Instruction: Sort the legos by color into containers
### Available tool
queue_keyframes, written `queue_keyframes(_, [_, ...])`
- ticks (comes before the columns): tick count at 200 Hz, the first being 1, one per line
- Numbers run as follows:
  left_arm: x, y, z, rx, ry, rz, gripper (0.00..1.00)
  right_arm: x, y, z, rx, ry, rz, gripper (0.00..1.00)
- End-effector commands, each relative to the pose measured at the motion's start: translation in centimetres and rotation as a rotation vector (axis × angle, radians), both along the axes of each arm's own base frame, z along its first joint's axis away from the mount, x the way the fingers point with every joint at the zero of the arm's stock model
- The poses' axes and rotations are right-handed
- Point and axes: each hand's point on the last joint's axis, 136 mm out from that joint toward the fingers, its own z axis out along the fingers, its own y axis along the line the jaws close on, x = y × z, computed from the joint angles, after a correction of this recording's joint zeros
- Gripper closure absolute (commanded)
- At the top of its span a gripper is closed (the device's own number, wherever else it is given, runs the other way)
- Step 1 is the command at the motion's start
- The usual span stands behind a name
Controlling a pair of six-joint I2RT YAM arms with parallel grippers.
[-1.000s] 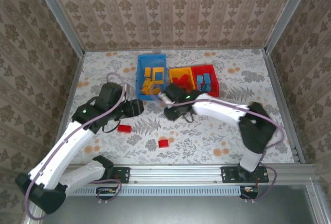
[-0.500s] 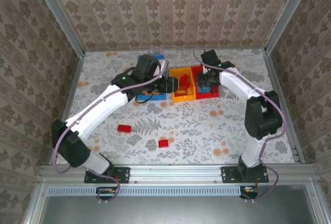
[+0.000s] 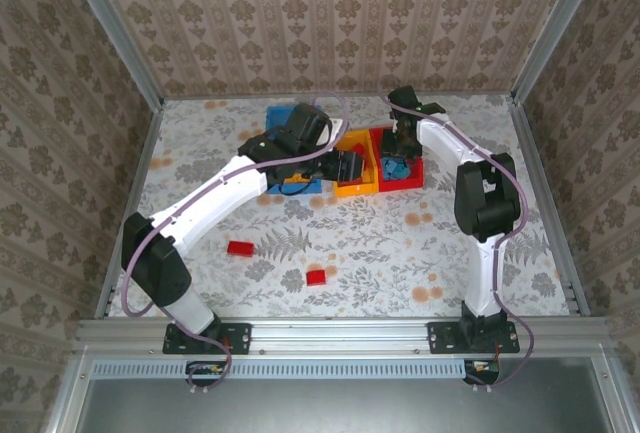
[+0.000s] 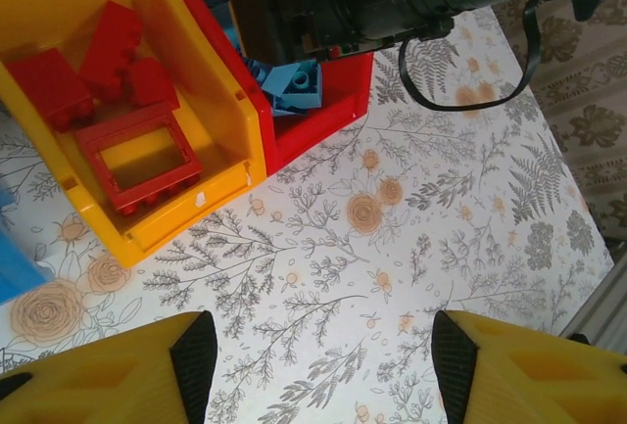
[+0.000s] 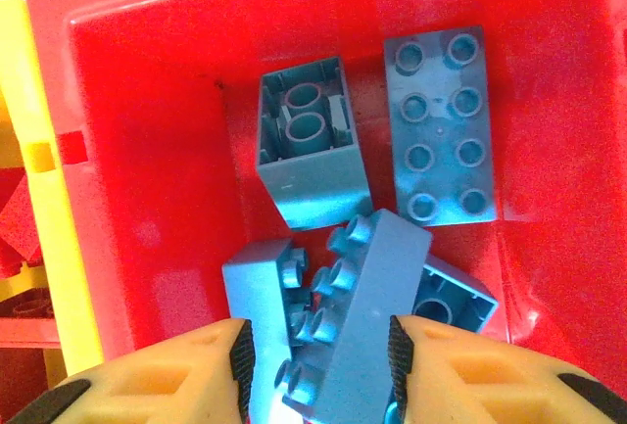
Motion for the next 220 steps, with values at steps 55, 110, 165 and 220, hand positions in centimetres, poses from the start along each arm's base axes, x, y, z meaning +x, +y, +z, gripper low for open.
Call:
queue_keyframes(55, [-0.8, -1.6, 3.1, -0.004, -0.108, -0.070, 0.35, -4.1, -1.7, 6.6, 0.004, -0.171, -0.044, 0.56])
queue_keyframes(110, [-2.3, 13.5, -2.8, 0.242, 0.107, 0.414, 0.32, -13.4, 7.3, 10.6, 0.019, -0.441, 0.448, 0.31])
queue_keyframes(165, [-9.1, 25.7, -12.1, 0.216, 0.524, 1.056, 0.30, -23.9, 19.3, 10.6, 0.296, -0.503, 0.942, 0.21])
queue_keyframes(220, [-8.7, 26.2, -18.0, 0.192, 0.764, 1.264, 0.20, -27.0, 22.2, 9.8, 0.326, -0.440, 1.116, 0.20])
